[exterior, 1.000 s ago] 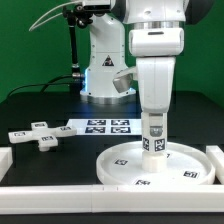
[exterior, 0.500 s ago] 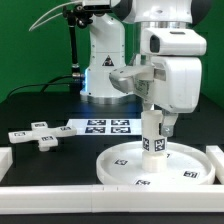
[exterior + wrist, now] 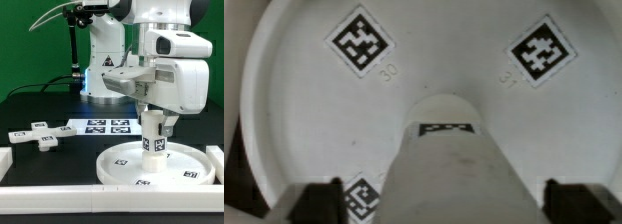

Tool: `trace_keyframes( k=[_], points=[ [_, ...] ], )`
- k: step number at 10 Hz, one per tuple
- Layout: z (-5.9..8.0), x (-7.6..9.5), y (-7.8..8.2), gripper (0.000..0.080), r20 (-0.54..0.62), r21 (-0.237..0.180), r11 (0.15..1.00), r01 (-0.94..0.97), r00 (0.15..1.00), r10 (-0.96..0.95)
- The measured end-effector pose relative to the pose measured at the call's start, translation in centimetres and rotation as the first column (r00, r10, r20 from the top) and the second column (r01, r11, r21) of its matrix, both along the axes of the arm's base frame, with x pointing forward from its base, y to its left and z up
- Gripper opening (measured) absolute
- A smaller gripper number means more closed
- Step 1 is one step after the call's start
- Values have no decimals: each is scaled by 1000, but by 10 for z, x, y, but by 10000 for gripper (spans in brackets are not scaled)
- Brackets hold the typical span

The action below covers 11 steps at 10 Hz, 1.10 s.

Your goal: Assemble round table

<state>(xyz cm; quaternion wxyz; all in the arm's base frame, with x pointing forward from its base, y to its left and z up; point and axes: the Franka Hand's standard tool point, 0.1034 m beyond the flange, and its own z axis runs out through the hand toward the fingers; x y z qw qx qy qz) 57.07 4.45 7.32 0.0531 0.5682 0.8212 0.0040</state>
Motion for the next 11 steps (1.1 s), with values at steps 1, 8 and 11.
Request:
trace_keyframes(
  k=[1, 8, 11],
  points=[
    [0, 0, 0, 407, 0, 0, 1000, 3, 1000, -3],
    [0, -1, -1, 409, 5, 24, 972, 232, 973, -233],
    [-2, -5, 4, 409, -17, 60, 743, 667, 745, -667]
  ],
)
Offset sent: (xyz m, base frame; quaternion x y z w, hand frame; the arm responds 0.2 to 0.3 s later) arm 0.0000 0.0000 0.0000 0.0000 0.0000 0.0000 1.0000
